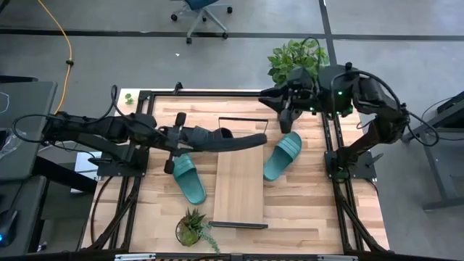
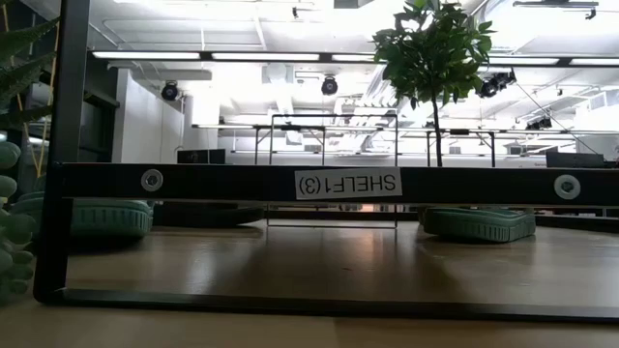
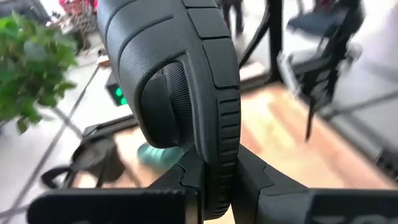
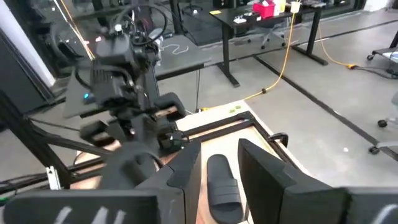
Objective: Pick and place slides into the shelf
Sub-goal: Put the right black slides on the shelf
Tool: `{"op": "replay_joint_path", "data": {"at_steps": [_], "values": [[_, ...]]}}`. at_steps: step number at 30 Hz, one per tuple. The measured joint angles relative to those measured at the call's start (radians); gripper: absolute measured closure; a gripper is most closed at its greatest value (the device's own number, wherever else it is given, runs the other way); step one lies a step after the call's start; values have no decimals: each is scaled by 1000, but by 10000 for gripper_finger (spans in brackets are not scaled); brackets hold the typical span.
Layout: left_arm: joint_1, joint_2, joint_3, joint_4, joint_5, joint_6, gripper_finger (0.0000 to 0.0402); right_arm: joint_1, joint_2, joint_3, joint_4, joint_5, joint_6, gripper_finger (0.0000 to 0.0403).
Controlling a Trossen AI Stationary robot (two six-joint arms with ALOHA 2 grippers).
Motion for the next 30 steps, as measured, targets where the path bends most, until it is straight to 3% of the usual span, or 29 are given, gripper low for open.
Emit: {"op": "replay_joint_path", "data": {"at_steps": [9,18,24,30], "values": [[0,0,0,-185,-227,200,368,46,1,0,-61,75,53,306],[-1,155,0,-269,-264,443,372,54,3,-16,-96,115,97,306],[0,289,0,-255,-412,469,372,54,10,-16,-117,129,130,306],[-1,391,0,-243,-451,470,376,60,9,-16,-129,150,143,306]]}}
